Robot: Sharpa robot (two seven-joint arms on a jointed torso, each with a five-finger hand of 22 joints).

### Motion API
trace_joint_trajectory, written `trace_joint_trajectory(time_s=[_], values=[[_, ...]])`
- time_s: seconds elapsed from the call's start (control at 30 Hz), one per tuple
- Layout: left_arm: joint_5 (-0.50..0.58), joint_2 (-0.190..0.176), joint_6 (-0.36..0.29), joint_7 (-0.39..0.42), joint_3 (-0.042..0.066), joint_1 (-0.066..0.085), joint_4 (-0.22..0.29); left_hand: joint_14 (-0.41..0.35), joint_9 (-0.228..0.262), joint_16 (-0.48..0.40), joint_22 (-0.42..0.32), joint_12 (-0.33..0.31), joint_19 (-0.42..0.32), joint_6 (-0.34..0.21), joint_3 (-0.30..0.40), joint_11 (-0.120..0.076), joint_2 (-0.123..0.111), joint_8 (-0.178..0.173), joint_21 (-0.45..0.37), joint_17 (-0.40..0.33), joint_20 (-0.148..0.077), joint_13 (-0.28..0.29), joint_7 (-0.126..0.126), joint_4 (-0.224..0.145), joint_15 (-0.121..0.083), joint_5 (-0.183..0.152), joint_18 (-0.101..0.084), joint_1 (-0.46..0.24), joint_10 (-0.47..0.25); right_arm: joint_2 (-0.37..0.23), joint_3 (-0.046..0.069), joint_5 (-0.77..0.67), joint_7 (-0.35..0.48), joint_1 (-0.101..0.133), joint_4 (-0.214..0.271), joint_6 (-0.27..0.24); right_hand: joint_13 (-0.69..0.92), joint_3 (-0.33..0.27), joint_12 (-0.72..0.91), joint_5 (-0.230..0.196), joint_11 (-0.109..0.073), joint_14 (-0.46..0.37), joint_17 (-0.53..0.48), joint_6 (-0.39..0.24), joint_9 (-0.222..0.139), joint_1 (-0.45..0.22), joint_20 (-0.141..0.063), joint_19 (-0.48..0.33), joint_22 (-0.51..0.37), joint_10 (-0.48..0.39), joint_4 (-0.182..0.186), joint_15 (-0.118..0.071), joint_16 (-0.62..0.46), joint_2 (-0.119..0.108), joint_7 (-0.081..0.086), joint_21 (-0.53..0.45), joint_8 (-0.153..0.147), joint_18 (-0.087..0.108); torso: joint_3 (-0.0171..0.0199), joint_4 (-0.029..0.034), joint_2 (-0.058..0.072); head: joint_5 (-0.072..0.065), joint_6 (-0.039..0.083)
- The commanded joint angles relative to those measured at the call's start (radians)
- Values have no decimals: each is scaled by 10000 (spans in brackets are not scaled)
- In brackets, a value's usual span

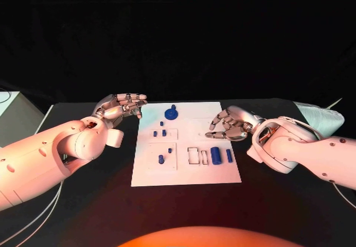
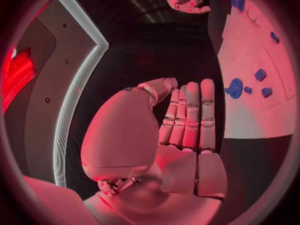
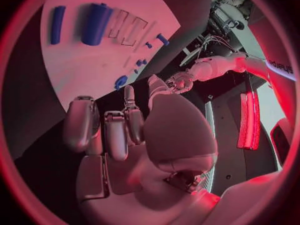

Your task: Assemble the parts on the task board

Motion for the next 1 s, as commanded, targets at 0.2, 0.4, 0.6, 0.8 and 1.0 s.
trace_joint_trajectory(time_s=[0.2, 0.4, 0.6, 0.8, 1.0], values=[[41, -20, 186, 39, 8, -56, 34, -57, -9, -35, -8, 61, 69, 41, -71, 9, 37, 66, -37, -9, -9, -9, 19, 16, 26, 21, 80, 24, -60, -533, -29, -381, -1962, -112, 571, 1038, 2394, -465, 1424, -122, -49, 965, 2173, 109, 217, -507, -48, 661, 1276, 813, 65, -73, 602, 125, -133, 1261, 306, -328, 1, -27, -31, -131, -31], [41, -46, 190, 30, 8, -73, 50, -57, -9, -35, -8, 61, 69, 41, -71, 9, 37, 66, -37, -9, -9, -9, 19, 16, 26, 21, 80, 24, -60, -634, -61, -702, -2765, -286, 744, 1348, 2640, -676, 1618, -215, -98, 1025, 2495, 256, 258, -823, -71, 702, 1498, 978, 73, -106, 722, 168, -192, 1635, 399, -390, -27, -20, -31, -200, -62], [41, -58, 204, 29, 8, -78, 74, -57, -9, -35, -8, 61, 69, 41, -71, 9, 37, 66, -37, -9, -9, -9, 19, 16, 26, 21, 80, 24, -60, -476, -86, -874, -3307, -469, 658, 1404, 2675, -900, 1638, -151, -111, 1040, 2576, 288, 273, -1042, -79, 710, 1586, 998, 73, -115, 751, 155, -209, 1770, 427, -412, -27, 5, -23, -234, -79], [41, -85, 213, 23, 8, -79, 101, -54, -15, -38, -22, 73, 75, 44, -84, 6, 39, 74, -53, -14, -8, -12, 14, 28, 25, 23, 80, 14, -60, -308, -100, -1146, -3756, -580, 511, 1425, 2674, -1086, 1628, -230, -113, 1047, 2612, 293, 284, -1211, -79, 706, 1619, 993, 82, -116, 764, 102, -213, 1806, 443, -417, -34, 1, -15, -264, -115], [41, -93, 212, 28, 8, -80, 108, -54, -16, -38, -23, 73, 76, 44, -85, 6, 39, 75, -54, -14, -8, -13, 14, 31, 26, 23, 79, 11, -60, -45, -111, -1438, -3988, -764, 317, 1319, 2512, -1196, 1465, -274, -106, 1043, 2593, 258, 280, -1345, -76, 693, 1616, 866, 87, -111, 757, 52, -203, 1776, 431, -410, -21, -4, -11, -262, -143]])
